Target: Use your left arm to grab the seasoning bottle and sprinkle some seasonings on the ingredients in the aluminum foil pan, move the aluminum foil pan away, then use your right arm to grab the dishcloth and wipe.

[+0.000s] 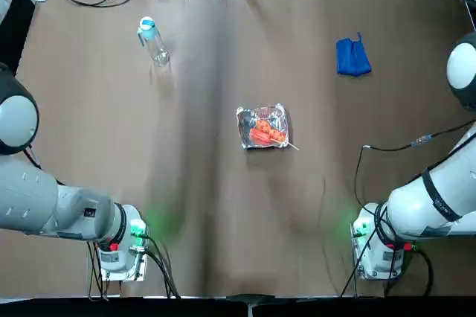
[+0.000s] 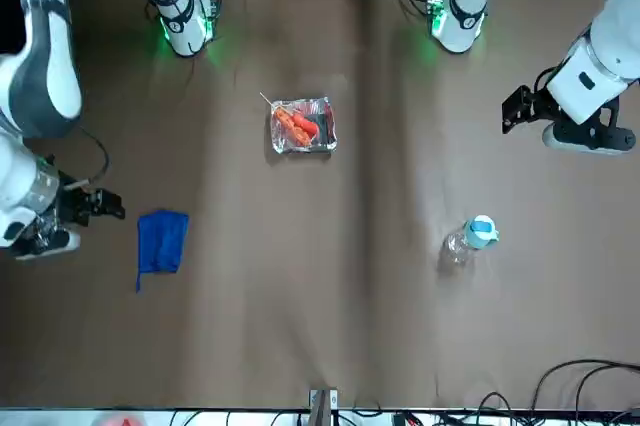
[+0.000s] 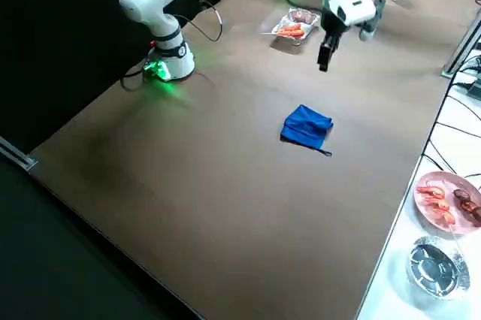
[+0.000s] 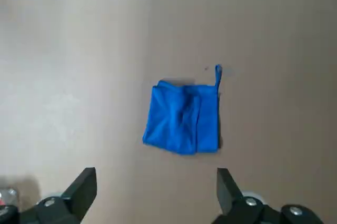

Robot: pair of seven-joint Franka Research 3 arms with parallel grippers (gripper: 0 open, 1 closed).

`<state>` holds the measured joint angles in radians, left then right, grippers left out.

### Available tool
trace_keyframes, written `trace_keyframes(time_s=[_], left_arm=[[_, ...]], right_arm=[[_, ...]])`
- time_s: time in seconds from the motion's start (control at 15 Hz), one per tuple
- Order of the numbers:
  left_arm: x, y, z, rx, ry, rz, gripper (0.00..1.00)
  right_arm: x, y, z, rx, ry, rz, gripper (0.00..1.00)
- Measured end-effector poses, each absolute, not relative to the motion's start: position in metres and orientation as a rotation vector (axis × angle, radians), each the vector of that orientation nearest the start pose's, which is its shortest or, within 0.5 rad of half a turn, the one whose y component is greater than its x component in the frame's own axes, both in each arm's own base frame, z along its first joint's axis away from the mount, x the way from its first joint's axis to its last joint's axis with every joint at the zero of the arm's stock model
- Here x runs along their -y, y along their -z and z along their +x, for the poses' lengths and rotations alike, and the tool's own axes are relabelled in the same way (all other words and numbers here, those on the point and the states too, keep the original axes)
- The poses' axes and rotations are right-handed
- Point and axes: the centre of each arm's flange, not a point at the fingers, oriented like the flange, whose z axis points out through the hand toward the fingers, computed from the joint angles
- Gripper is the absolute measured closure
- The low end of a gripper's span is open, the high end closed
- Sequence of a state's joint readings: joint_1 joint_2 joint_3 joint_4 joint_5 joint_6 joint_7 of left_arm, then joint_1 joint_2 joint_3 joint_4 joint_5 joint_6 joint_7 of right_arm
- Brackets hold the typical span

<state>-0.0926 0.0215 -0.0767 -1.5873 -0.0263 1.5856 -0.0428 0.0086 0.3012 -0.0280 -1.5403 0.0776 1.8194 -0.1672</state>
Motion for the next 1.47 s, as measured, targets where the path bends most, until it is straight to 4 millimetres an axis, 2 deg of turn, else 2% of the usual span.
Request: trace_keyframes(time_s=[0.2,0.33,0.67,1.07,1.2,1.47], left_arm=[[0.097,-0.606,0.553,-0.199,-0.041,-3.16,0.0],[0.097,-0.606,0.553,-0.199,-0.041,-3.16,0.0],[0.097,-0.606,0.553,-0.198,-0.041,-3.16,0.0],[0.097,-0.606,0.553,-0.198,-0.041,-3.16,0.0],[0.096,-0.606,0.553,-0.198,-0.041,-3.161,0.0],[0.096,-0.606,0.553,-0.197,-0.04,-3.161,0.0]], right_arm=[[-0.003,-0.514,0.629,0.219,-0.068,-3.059,0.0],[-0.002,-0.529,0.619,0.217,-0.082,-3.057,0.0],[0.002,-0.53,0.615,0.142,-0.097,-3.075,0.0],[-0.022,-0.528,0.613,0.125,-0.113,-3.111,0.0],[-0.022,-0.534,0.61,0.115,-0.106,-3.114,0.0],[-0.02,-0.561,0.597,0.109,-0.075,-3.117,0.0]])
